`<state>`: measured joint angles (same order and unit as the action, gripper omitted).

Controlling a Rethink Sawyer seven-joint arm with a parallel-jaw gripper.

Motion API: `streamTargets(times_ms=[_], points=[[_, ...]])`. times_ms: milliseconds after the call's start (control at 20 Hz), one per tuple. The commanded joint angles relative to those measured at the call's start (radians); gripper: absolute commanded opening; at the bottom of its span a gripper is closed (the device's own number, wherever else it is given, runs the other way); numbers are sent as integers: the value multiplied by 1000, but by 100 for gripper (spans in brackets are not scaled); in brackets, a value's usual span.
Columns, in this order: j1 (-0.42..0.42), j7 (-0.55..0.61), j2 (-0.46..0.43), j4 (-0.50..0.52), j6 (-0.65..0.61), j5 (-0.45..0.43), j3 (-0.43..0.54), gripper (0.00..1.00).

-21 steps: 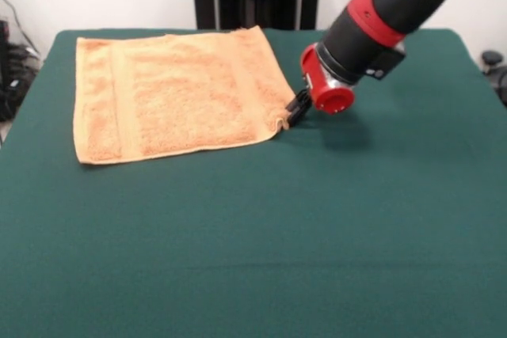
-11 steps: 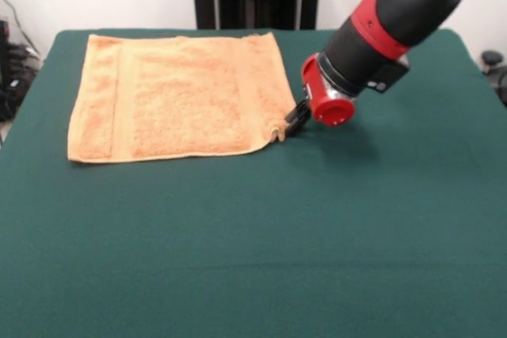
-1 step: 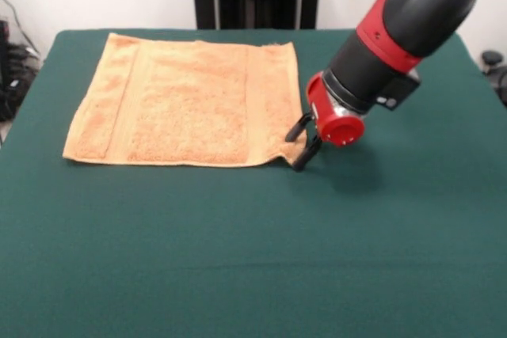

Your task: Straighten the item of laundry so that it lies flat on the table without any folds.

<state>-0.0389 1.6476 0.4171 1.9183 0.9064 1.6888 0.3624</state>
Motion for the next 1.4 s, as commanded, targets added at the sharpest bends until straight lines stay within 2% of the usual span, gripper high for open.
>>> streamTargets(times_ms=[50, 400, 600, 950, 1400], points=[[2, 1, -54, -124, -141, -58, 131, 100], [11, -2, -51, -115, -145, -67, 138, 100], [-5, 69, -62, -122, -146, -119, 105, 100], [5, 7, -19, -60, -165, -110, 111, 100], [25, -118, 148, 83, -173, 33, 164, 100]])
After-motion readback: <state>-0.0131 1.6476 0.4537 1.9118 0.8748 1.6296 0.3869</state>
